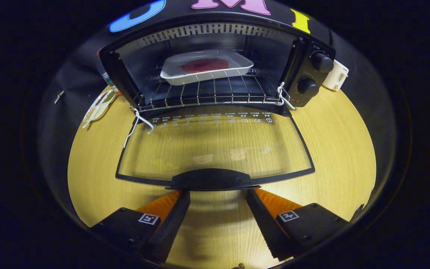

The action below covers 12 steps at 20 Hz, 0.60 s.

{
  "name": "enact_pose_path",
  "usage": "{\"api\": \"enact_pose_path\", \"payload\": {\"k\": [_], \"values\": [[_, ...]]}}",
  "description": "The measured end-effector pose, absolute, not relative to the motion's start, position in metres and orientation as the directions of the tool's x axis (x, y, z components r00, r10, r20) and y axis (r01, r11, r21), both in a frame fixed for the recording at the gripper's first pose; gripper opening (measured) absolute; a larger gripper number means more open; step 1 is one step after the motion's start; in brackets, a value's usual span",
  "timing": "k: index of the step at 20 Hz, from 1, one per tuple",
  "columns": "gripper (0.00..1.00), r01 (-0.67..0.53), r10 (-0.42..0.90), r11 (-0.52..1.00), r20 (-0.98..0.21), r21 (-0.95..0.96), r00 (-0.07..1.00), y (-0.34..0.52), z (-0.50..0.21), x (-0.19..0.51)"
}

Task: Open the toaster oven, put the food inside, and close the toaster oven door.

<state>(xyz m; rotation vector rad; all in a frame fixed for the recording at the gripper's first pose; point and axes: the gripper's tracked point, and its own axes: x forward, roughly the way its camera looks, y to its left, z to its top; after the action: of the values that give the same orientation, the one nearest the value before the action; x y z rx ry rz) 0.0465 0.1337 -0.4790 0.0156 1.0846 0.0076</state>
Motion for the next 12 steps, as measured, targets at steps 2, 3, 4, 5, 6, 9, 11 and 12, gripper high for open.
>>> {"api": "enact_pose_path", "payload": {"k": [2,3,4,5,6,9,11,12], "values": [[1.0,0.03,0.022,0.999,-0.878,0.041,0.478,0.136,-0.47,0.046],[1.0,0.027,0.029,0.998,-0.872,0.049,0.488,0.135,-0.463,0.045],[1.0,0.022,0.036,0.998,-0.862,0.054,0.505,0.135,-0.454,0.043],[1.0,0.018,0.041,0.998,-0.847,0.059,0.53,0.136,-0.445,0.044],[1.0,0.013,0.048,0.998,-0.827,0.066,0.56,0.135,-0.433,0.045],[1.0,-0.006,0.074,0.996,-0.74,0.094,0.668,0.137,-0.396,0.055],[1.0,-0.025,0.081,0.995,-0.651,0.095,0.755,0.133,-0.362,0.066],[1.0,-0.034,0.089,0.994,-0.598,0.103,0.797,0.131,-0.34,0.072]]}}
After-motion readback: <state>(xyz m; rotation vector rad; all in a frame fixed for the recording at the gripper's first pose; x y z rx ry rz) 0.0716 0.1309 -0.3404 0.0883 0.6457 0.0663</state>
